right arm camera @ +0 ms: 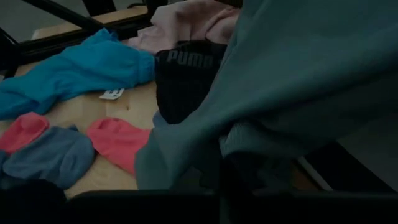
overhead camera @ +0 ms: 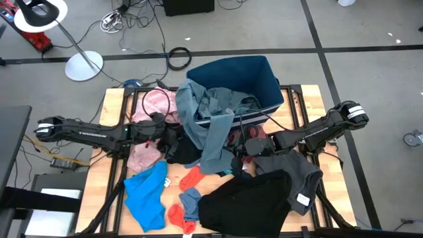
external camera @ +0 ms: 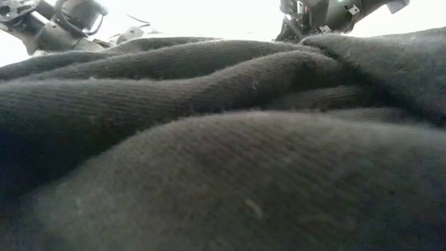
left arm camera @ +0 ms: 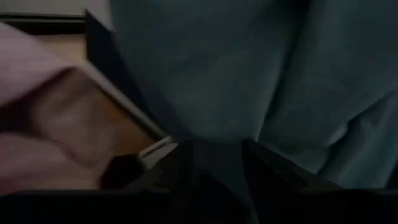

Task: Sort clothes
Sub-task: Put the blue long pants in the blue laundry bin organizer

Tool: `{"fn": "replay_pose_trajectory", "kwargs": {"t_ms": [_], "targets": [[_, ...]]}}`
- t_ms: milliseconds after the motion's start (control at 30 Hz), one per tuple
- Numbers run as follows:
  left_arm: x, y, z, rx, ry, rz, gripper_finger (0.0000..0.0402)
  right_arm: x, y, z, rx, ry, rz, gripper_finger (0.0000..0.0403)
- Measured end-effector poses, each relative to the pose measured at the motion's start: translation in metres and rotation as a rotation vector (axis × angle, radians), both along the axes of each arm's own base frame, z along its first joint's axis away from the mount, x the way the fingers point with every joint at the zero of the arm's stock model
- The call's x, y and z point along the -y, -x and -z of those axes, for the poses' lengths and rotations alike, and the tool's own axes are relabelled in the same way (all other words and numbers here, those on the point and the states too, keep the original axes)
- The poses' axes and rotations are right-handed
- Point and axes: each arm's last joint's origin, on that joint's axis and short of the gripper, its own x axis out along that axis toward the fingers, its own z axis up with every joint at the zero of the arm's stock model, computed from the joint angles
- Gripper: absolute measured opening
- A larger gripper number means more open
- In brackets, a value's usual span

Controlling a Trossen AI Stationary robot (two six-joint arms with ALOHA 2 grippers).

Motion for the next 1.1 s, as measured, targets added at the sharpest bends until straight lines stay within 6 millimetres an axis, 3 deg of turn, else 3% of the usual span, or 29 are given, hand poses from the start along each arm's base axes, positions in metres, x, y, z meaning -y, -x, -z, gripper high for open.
{"fn": "replay_pose_trajectory", "kwargs": {"t_ms": [367, 600, 767, 867, 1000, 1100], "targets": [[-0.005, -0.015, 0.009, 0.026, 0.028, -0.010, 0.0140, 0.000, 0.000, 0.000, 0.000, -0.002, 0.000, 0.0002], [-0.005, -0.029, 0.005, 0.154, -0.006, 0.032, 0.0140, -0.001, 0.000, 0.000, 0.000, -0.002, -0.005, 0.0002], [-0.005, -0.032, 0.016, 0.085, 0.003, 0.032, 0.0135, -0.005, 0.001, 0.000, 0.000, -0.002, -0.018, 0.0002], [-0.005, -0.034, 0.025, 0.047, 0.031, 0.023, 0.0101, -0.006, 0.001, 0.000, 0.000, -0.003, -0.021, 0.0002], [-0.005, -0.035, 0.029, 0.028, 0.036, 0.021, 0.0017, -0.006, 0.001, 0.000, 0.002, -0.009, -0.017, 0.0002], [-0.005, -0.036, 0.028, 0.044, 0.029, 0.024, 0.0005, -0.006, 0.001, 0.000, 0.003, -0.014, -0.015, 0.0002]]}}
